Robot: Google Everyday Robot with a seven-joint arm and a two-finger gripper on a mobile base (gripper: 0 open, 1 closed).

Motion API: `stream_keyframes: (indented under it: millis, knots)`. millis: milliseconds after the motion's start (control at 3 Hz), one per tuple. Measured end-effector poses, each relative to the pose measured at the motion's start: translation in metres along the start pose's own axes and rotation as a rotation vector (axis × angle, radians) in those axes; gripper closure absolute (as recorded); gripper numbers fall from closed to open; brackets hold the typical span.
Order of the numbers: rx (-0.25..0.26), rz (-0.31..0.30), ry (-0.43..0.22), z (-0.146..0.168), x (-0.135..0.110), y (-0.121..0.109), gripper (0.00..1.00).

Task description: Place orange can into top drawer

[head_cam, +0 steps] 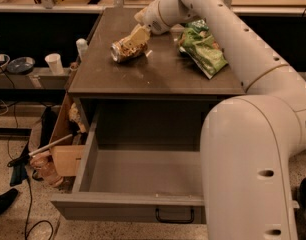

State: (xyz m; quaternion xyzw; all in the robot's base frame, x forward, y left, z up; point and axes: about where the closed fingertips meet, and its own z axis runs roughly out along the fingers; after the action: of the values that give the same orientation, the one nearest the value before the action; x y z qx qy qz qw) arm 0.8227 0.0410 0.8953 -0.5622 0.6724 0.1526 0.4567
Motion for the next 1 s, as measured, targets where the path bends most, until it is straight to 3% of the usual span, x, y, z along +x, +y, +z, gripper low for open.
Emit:
stream_keyframes:
  millis: [333, 667, 1000]
  knots:
    - [0.0, 0.0, 0.0, 0.0, 0.0, 0.0, 0.54]
    - [0.0, 0.0, 0.0, 0.0001, 0.0, 0.0, 0.85]
    - [0.0, 0.0, 0.0, 0.0002, 0.0, 0.0001, 1.0]
